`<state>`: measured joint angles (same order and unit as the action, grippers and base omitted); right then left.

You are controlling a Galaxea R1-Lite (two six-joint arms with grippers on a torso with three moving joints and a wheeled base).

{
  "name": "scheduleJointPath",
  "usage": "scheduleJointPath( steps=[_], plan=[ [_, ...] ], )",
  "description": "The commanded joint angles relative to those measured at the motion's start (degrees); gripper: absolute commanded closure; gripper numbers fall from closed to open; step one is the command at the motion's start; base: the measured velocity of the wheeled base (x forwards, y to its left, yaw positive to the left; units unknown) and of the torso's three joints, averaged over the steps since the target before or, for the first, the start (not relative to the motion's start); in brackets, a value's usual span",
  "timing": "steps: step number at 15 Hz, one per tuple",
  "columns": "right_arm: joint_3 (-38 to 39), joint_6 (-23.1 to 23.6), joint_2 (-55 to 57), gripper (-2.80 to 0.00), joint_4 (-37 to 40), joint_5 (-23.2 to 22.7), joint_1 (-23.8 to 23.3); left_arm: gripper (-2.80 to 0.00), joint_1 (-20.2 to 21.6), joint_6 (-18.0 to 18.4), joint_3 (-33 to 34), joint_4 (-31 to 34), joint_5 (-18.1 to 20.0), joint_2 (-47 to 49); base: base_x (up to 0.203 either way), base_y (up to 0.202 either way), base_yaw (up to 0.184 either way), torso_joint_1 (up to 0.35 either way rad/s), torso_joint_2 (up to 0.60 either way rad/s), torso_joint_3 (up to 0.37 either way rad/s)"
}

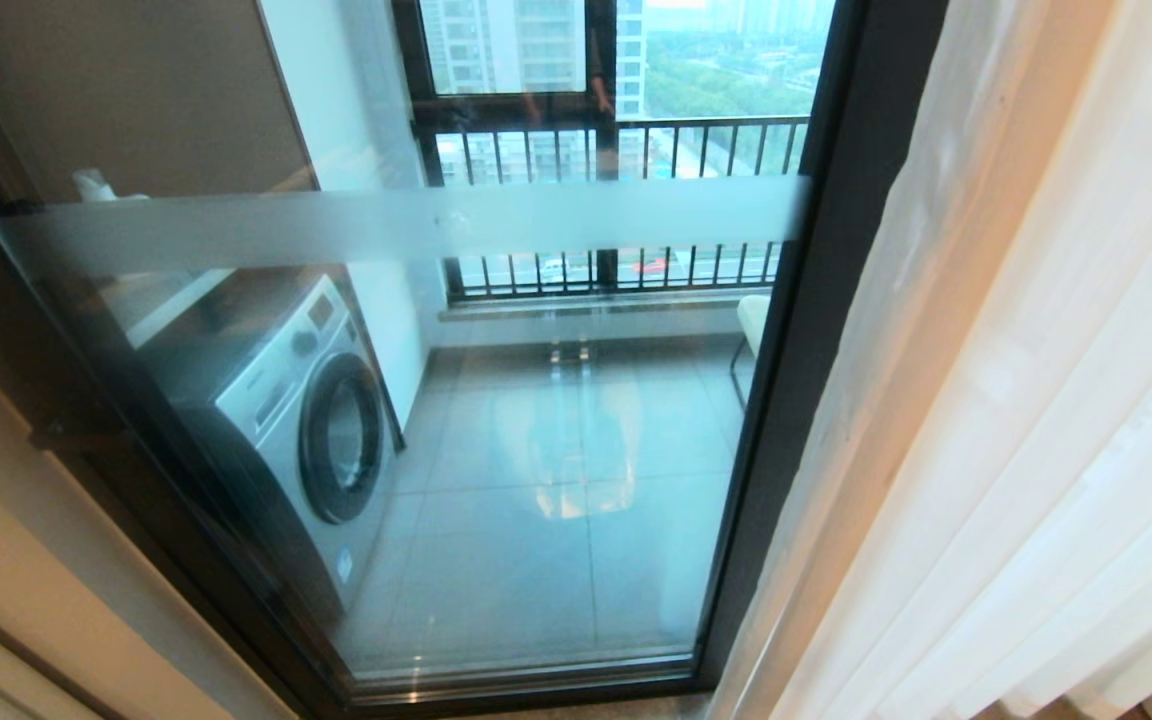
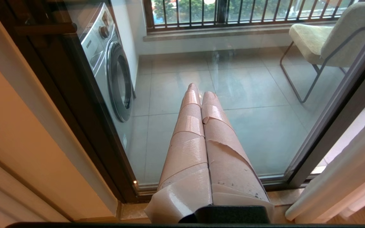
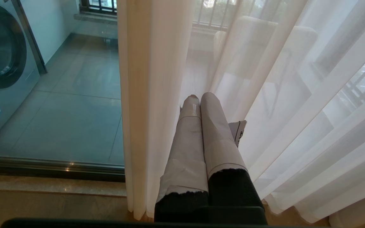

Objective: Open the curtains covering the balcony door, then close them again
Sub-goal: Close the inner curtains on both sides

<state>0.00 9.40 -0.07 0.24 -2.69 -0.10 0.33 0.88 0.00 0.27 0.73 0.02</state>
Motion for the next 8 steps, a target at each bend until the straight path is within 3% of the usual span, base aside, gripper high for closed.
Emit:
scheduleJointPath(
  steps=[1, 8],
  plan=[
    [0.0, 0.09, 0.07, 0.0, 0.02, -0.03, 0.01, 0.0, 0.02, 0.0, 0.0, 0.0, -0.03, 0.06, 0.0, 0.0, 0.0, 0.0, 0.0, 0.0],
    [0.0, 0.01, 0.07, 0.0, -0.16, 0.06, 0.01, 0.0, 0.02, 0.0, 0.0, 0.0, -0.03, 0.05, 0.0, 0.0, 0.0, 0.0, 0.0, 0.0]
  ],
)
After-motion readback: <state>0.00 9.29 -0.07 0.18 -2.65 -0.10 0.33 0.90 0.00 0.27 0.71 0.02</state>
